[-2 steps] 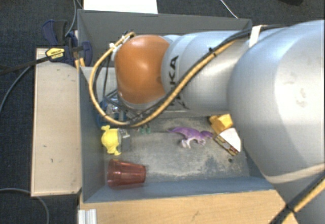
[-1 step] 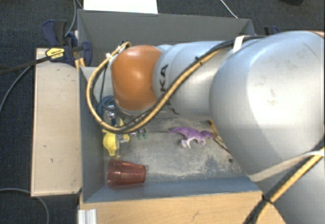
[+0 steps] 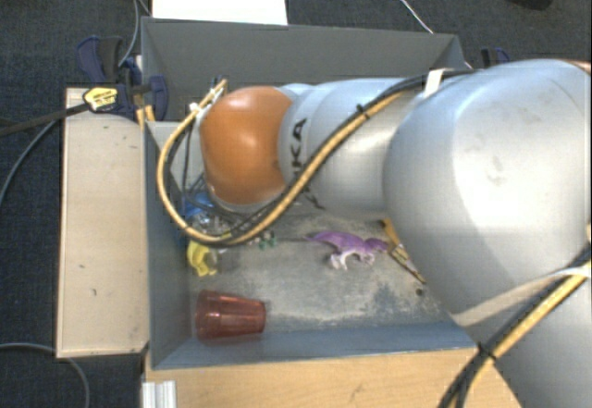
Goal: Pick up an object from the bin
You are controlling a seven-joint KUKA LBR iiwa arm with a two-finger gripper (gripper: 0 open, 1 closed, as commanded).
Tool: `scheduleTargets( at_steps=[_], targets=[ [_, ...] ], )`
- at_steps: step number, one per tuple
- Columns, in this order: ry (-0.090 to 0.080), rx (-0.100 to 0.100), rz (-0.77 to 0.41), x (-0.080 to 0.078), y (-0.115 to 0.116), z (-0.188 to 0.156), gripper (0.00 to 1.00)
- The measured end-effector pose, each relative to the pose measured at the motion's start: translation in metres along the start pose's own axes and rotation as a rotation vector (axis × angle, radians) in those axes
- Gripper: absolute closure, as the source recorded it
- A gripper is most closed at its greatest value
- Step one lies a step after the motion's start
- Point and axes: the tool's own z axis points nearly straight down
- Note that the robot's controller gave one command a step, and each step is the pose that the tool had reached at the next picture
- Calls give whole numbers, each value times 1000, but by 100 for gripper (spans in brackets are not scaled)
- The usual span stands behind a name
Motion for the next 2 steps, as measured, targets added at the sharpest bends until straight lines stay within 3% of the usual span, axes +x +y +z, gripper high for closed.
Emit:
scheduleTargets(
  at_steps=[2],
  targets=[
    [-2, -1, -43, 0, 1, -3, 100]
  ],
)
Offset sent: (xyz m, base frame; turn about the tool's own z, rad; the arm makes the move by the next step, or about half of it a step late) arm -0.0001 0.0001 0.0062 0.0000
